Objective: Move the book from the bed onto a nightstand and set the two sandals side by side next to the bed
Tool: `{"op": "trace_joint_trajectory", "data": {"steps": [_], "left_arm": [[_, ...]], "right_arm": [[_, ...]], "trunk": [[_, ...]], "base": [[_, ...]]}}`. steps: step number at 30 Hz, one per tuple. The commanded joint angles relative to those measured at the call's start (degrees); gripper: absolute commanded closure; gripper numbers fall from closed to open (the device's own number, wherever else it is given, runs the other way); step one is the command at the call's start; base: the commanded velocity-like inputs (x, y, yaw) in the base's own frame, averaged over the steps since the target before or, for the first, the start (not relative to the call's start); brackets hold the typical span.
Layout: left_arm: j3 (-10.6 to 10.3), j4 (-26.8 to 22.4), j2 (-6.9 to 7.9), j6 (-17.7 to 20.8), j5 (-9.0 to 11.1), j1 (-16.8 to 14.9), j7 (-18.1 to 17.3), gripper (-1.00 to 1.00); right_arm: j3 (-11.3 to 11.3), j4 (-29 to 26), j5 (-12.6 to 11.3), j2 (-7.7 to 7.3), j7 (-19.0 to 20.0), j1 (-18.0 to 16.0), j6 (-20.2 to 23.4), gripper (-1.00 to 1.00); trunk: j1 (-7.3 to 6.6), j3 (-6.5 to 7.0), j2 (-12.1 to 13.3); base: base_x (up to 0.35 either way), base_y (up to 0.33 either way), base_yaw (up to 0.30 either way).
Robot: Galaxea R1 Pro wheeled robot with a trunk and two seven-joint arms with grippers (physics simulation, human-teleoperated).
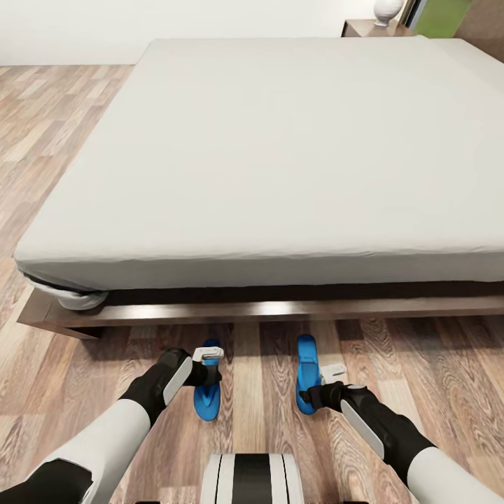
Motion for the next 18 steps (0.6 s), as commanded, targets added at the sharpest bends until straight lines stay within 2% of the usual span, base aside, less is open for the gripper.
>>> {"op": "trace_joint_trajectory", "data": {"steps": [1, 10, 16, 18], "left_arm": [[-0.13, -0.06, 0.02, 0.2, 0.13, -0.02, 0.08, 1.0], [-0.13, -0.06, 0.02, 0.2, 0.13, -0.02, 0.08, 1.0], [-0.13, -0.15, 0.02, 0.11, 0.09, -0.02, 0.07, 1.0], [-0.17, -0.1, 0.07, -1.67, 0.03, 0.02, 0.03, 1.0]], "right_arm": [[0.11, -0.12, -0.09, -0.07, -0.01, -0.04, 0.19, 1.0], [0.07, -0.14, -0.09, -0.24, -0.01, -0.04, -0.27, 1.0], [0.09, -0.1, -0.09, -0.25, -0.01, -0.04, -0.41, 1.0], [0.09, -0.07, -0.09, -0.19, -0.01, -0.04, -0.41, 1.0]], "trunk": [[0.01, -0.26, -0.03], [0.24, -2.26, -0.15], [0.24, -2.26, -0.15], [0.24, -2.26, -0.15]], "base": [[0.0, 0.0, 0.0], [0.0, 0.0, 0.0], [0.0, 0.0, 0.0], [0.0, 0.0, 0.0]]}}
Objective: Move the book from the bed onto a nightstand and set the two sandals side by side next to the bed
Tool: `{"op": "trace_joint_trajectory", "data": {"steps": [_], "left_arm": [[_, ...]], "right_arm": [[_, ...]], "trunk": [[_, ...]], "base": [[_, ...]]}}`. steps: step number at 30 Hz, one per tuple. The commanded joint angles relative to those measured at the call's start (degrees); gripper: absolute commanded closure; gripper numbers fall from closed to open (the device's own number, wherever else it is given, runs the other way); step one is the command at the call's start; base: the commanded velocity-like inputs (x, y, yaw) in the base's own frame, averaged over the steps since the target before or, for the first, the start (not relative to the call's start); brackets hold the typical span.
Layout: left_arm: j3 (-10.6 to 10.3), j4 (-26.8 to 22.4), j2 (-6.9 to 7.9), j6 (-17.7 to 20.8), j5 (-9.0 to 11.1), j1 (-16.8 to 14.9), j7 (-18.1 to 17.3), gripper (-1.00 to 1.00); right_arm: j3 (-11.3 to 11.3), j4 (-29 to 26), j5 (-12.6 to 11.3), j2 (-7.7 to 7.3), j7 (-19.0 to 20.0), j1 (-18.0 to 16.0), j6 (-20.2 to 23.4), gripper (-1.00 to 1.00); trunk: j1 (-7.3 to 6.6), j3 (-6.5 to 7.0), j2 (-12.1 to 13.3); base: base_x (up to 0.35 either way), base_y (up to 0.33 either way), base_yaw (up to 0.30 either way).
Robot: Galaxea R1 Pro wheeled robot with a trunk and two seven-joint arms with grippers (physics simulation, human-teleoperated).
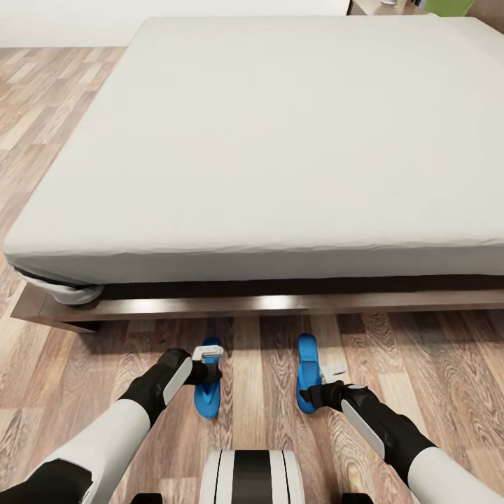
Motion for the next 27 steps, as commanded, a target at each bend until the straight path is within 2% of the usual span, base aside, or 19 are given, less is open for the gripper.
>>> {"op": "trace_joint_trajectory", "data": {"steps": [1, 3, 6, 19, 23, 27], "left_arm": [[-0.17, 0.15, 0.03, -2.44, 0.09, 0.02, 0.05, 1.0], [-0.25, 0.55, -0.01, -6.2, 0.03, 0.09, 0.04, 1.0], [-0.28, 0.66, -0.02, -7.51, -0.01, 0.15, 0.05, 1.0], [-0.28, 0.69, -0.02, -7.71, -0.01, 0.16, 0.02, 1.0], [-0.28, 0.69, -0.02, -7.71, 0.05, 0.16, 0.01, 1.0], [-0.28, 0.69, -0.03, -7.65, 0.07, 0.18, -0.05, 1.0]], "right_arm": [[0.16, -0.07, -0.09, -0.08, -0.02, -0.04, 0.2, 1.0], [0.16, -0.06, -0.09, -0.08, -0.02, -0.04, 0.2, 1.0], [0.15, -0.06, -0.09, -0.09, -0.02, -0.04, 0.2, 1.0], [0.15, -0.06, -0.09, -0.12, -0.02, -0.04, 0.2, 1.0], [0.11, -0.06, -0.09, -0.08, -0.02, -0.04, 0.2, 1.0], [0.1, -0.06, -0.09, -0.08, -0.02, -0.04, 0.2, 1.0]], "trunk": [[-0.01, -0.03, -0.01], [-0.01, -0.03, -0.01], [-0.01, -0.03, -0.01], [0.3, -2.69, -0.17], [0.3, -2.69, -0.17], [0.4, -3.58, -0.23]], "base": [[0.0, 0.0, 0.0], [0.0, 0.0, 0.0], [0.0, 0.0, 0.0], [0.0, 0.0, 0.0], [0.0, 0.0, 0.0], [0.0, 0.0, 0.0]]}}
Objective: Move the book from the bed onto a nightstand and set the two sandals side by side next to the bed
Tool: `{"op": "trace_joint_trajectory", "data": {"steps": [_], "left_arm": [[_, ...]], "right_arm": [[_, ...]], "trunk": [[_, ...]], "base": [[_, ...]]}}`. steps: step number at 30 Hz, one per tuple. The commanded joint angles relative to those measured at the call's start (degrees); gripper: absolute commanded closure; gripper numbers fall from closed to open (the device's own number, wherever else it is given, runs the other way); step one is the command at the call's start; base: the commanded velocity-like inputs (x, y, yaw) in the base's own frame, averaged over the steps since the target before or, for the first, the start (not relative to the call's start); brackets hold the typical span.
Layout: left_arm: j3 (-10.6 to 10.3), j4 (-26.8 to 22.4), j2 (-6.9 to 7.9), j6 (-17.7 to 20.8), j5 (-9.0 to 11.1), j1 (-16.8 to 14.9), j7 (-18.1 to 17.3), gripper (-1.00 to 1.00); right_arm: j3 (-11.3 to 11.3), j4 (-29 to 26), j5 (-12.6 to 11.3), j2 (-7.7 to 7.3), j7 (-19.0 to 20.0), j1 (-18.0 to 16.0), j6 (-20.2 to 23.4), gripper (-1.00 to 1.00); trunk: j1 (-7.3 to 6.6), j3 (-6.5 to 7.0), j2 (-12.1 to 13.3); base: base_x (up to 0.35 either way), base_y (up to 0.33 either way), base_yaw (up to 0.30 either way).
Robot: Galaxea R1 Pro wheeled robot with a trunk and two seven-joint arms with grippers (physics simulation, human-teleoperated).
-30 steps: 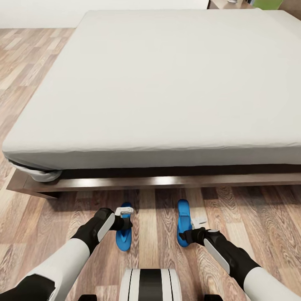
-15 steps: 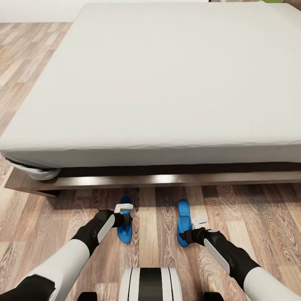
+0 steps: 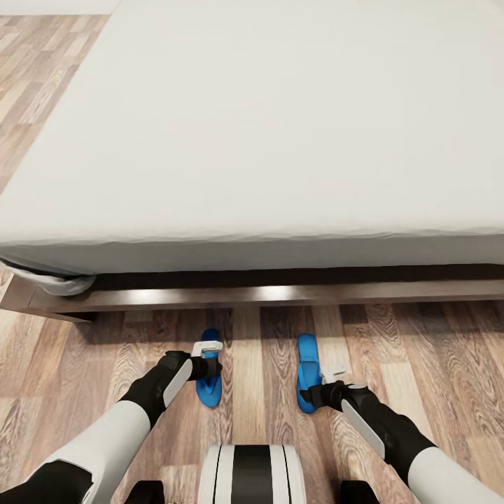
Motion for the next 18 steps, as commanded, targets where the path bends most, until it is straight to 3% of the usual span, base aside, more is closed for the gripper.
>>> {"op": "trace_joint_trajectory", "data": {"steps": [1, 18], "left_arm": [[-0.12, -0.07, 0.03, 0.21, 0.14, -0.02, 0.05, 1.0], [-0.12, -0.07, 0.01, 0.22, 0.32, 0.01, 0.05, 1.0]], "right_arm": [[0.16, -0.08, -0.08, -0.06, -0.01, -0.04, 0.2, 1.0], [0.15, -0.08, -0.08, -0.01, -0.01, -0.04, 0.2, 1.0]], "trunk": [[-0.01, -0.04, -0.02], [0.14, -1.37, -0.1]], "base": [[0.0, 0.0, 0.0], [0.0, 0.0, 0.0]]}}
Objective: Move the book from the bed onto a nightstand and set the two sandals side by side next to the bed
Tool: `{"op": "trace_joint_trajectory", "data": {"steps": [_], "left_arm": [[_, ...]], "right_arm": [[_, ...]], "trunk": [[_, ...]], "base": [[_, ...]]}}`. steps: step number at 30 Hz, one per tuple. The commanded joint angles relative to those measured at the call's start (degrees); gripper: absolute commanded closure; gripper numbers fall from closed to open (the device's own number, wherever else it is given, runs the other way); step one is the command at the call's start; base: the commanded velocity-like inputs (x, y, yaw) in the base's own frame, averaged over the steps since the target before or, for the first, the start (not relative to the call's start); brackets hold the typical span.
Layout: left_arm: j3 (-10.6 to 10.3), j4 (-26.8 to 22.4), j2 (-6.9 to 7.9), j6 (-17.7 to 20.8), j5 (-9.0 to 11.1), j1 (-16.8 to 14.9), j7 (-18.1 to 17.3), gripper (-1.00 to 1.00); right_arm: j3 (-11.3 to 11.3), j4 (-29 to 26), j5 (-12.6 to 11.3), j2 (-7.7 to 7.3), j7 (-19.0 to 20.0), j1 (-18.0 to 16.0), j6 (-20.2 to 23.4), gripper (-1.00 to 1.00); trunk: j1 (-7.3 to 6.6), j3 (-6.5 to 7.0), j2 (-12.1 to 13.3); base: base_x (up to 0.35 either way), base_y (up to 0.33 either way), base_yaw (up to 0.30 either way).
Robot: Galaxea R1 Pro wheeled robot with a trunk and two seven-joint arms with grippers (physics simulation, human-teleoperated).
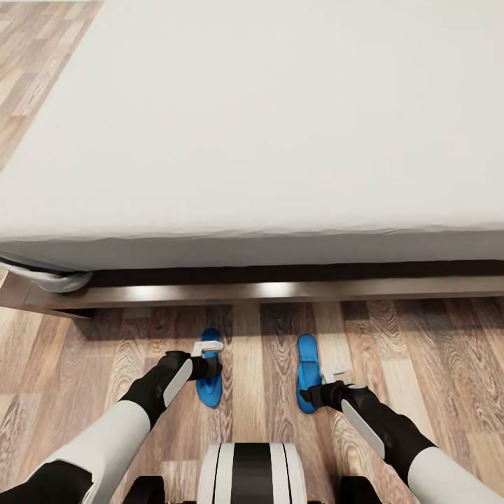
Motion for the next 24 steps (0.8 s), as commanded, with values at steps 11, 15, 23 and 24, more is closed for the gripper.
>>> {"op": "trace_joint_trajectory", "data": {"steps": [11, 15, 23, 24], "left_arm": [[-0.13, -0.04, 0.04, 0.2, 0.15, -0.02, 0.06, 1.0], [-0.13, -0.04, 0.04, 0.2, 0.15, -0.02, 0.06, 1.0], [-0.13, -0.04, -0.02, 0.18, 0.15, -0.01, 0.06, 1.0], [-0.13, -0.04, -0.01, 0.17, 0.15, -0.01, 0.06, 1.0]], "right_arm": [[0.15, -0.08, -0.09, -0.08, -0.02, -0.04, 0.2, 1.0], [0.14, -0.08, -0.09, -0.15, -0.02, -0.04, 0.2, 1.0], [0.14, -0.08, -0.09, -0.14, -0.02, -0.04, 0.2, 1.0], [0.14, -0.08, -0.09, -0.13, -0.02, -0.04, 0.2, 1.0]], "trunk": [[0.12, -1.15, -0.08], [0.15, -1.37, -0.09], [0.15, -1.37, -0.09], [0.15, -1.37, -0.09]], "base": [[0.0, 0.0, 0.0], [0.0, 0.0, 0.0], [0.0, 0.0, 0.0], [0.0, 0.0, 0.0]]}}
